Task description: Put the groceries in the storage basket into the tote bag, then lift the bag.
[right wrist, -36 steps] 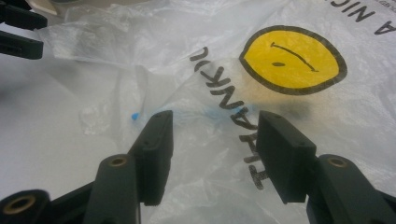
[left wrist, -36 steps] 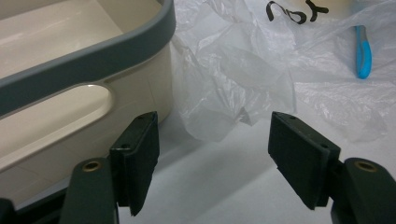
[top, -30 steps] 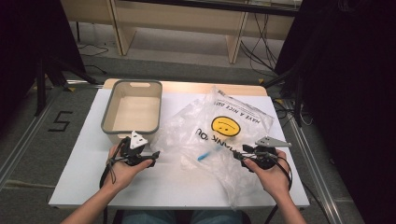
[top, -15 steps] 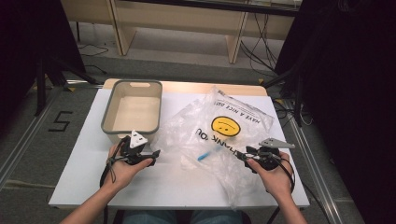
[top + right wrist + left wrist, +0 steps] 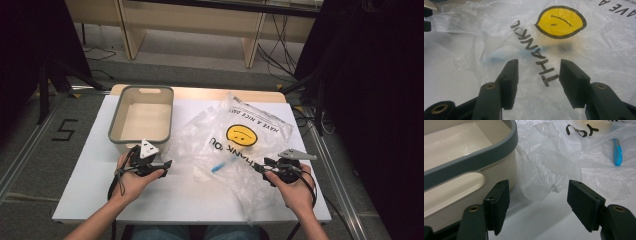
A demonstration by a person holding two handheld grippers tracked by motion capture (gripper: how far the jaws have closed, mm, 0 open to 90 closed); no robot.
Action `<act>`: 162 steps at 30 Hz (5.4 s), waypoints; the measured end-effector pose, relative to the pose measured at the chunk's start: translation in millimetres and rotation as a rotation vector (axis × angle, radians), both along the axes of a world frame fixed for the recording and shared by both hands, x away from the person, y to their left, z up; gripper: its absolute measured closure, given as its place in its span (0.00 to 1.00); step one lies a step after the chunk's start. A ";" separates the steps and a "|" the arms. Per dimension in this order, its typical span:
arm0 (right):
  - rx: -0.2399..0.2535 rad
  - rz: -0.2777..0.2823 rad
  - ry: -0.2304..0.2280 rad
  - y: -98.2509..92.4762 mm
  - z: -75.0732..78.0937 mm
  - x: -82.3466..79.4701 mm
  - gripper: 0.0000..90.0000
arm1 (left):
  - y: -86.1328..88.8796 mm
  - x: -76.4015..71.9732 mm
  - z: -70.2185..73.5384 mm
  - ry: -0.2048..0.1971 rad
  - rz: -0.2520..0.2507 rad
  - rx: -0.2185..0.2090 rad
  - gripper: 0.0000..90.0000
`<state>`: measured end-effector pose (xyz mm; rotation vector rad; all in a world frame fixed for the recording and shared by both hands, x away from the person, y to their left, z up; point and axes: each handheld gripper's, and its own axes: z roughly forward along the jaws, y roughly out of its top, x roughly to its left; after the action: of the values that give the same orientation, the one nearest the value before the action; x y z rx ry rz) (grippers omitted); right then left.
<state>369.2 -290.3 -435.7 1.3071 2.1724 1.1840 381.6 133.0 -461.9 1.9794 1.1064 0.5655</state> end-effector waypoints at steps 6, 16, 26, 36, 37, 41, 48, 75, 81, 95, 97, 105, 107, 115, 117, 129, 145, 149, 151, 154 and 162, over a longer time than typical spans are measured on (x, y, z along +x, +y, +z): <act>0.004 0.005 -0.002 0.8 0.8 0.4 0.57 | 0.1 0.9 -0.6 0.003 -0.003 0.000 0.37; 0.006 0.071 0.035 9.3 10.5 -15.7 0.54 | -0.1 3.8 -1.0 0.016 0.003 -0.009 0.37; -0.034 0.145 0.105 19.5 5.9 -28.7 0.44 | -0.1 7.8 -2.0 0.034 0.014 -0.011 0.36; -0.096 0.146 0.166 20.4 1.5 -39.1 0.38 | -4.0 11.6 -5.6 0.051 -0.006 -0.009 0.40; -0.098 0.139 0.163 18.7 0.9 -39.4 0.38 | -4.3 11.4 -5.8 0.053 -0.007 -0.011 0.41; -0.106 0.095 0.185 11.7 -1.4 -40.1 0.37 | -5.6 11.3 -7.4 0.061 -0.014 -0.009 0.44; -0.166 0.039 0.307 8.5 -17.4 -39.2 0.37 | -7.3 12.2 -12.7 0.101 -0.039 0.033 0.59; -0.336 0.005 0.310 2.1 -27.4 -25.1 1.00 | -11.4 5.6 -7.6 0.187 -0.077 0.014 0.99; -0.340 -0.056 0.291 -12.7 -25.4 -13.4 1.00 | -18.0 -4.5 -5.2 0.218 -0.118 0.003 0.99; -0.289 -0.229 0.189 -43.0 -17.0 16.7 1.00 | -53.6 -20.0 -7.0 0.229 -0.218 0.006 0.99; -0.264 -0.238 0.203 -44.3 -15.8 12.9 0.85 | -50.9 -18.6 -7.5 0.228 -0.209 0.006 0.99; -0.196 -0.212 0.317 -46.2 -29.7 0.7 0.64 | -44.7 -15.7 -7.3 0.227 -0.189 0.001 0.99; -0.207 -0.191 0.324 -43.9 -28.6 1.4 0.77 | -45.7 -16.1 -7.9 0.230 -0.192 0.002 0.99; -0.253 -0.204 0.298 -43.6 -24.9 12.5 1.00 | -47.6 -16.6 -8.1 0.234 -0.199 -0.009 0.99; -0.258 -0.226 0.259 -45.8 -22.3 17.9 1.00 | -48.7 -17.0 -8.1 0.240 -0.205 -0.013 0.99; -0.270 -0.310 0.122 -53.5 -24.1 48.0 1.00 | -57.1 -13.6 -11.5 0.205 -0.207 -0.012 0.93; -0.149 -0.170 0.061 -47.5 2.4 -2.5 0.51 | -40.2 -32.3 -9.3 0.187 -0.100 0.005 0.35; -0.134 -0.105 0.069 -42.4 3.3 -19.5 0.48 | -43.8 -30.5 -13.4 0.203 -0.117 -0.001 0.36; -0.134 -0.070 0.069 -39.3 2.3 -26.9 0.47 | -45.7 -29.0 -15.4 0.209 -0.118 -0.004 0.38; -0.152 -0.023 0.081 -34.2 -0.7 -36.2 0.46 | -48.0 -26.6 -18.5 0.212 -0.124 0.008 0.40; -0.268 0.066 0.156 -27.8 -18.2 -42.8 0.46 | -50.5 -22.5 -24.3 0.222 -0.144 0.032 0.49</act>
<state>326.4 -318.1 -453.9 1.2562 2.4018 0.7999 359.1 82.6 -486.3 2.1685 1.0802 0.2952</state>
